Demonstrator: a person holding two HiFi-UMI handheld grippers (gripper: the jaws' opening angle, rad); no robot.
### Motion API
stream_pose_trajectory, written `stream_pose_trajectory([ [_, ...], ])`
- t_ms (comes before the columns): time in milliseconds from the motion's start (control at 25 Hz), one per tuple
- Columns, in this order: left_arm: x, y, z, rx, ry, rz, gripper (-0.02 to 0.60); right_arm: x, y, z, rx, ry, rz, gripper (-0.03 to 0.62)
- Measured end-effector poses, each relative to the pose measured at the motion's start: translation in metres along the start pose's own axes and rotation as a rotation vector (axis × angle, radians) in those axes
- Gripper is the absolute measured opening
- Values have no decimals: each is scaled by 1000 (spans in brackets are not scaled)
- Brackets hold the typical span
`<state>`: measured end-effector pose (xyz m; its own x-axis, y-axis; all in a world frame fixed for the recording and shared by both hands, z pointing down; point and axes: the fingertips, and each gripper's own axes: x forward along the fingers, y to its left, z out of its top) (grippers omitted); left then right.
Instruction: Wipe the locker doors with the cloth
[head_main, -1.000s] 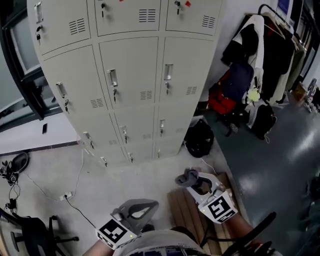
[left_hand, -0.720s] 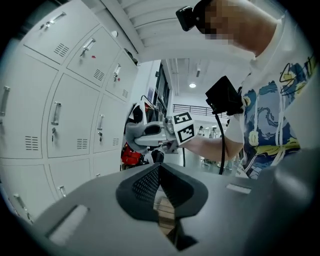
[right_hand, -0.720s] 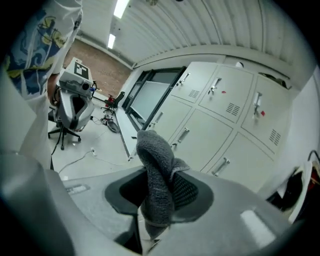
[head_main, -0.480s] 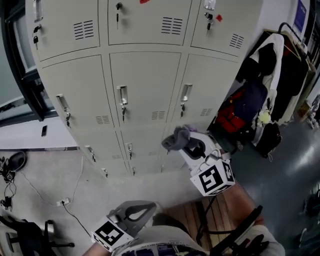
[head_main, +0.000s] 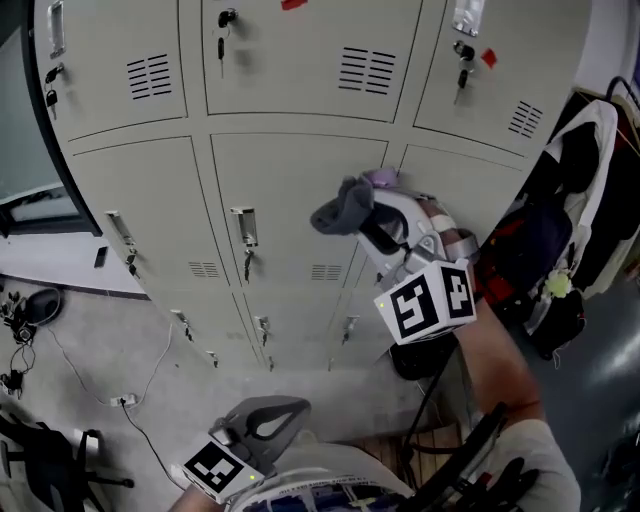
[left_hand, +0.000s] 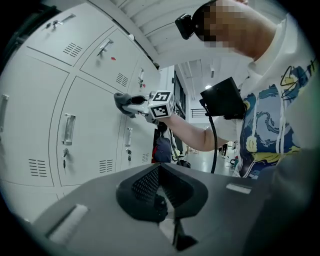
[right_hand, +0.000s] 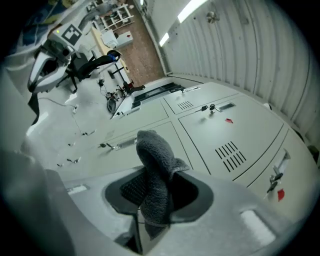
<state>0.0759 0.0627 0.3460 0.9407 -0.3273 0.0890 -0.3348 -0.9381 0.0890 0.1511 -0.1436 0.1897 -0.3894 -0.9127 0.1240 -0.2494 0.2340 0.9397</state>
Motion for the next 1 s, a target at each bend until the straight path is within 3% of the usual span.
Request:
stream_pose_trajectory([
  [280,23,22,1,-34,1,24,3,33,-32,-1,-103,-34,-75,114],
  [440,26,32,1,-41,18,25,3,46,-31,-9,-78,-21,-58,114],
  [680,26,47,-1,-46,30,17,3,54,-10,-18,-10,-9,-33,114],
  [1000,29,55,-1,-38,42,5,3,64,45,-36,40,27,68,114],
])
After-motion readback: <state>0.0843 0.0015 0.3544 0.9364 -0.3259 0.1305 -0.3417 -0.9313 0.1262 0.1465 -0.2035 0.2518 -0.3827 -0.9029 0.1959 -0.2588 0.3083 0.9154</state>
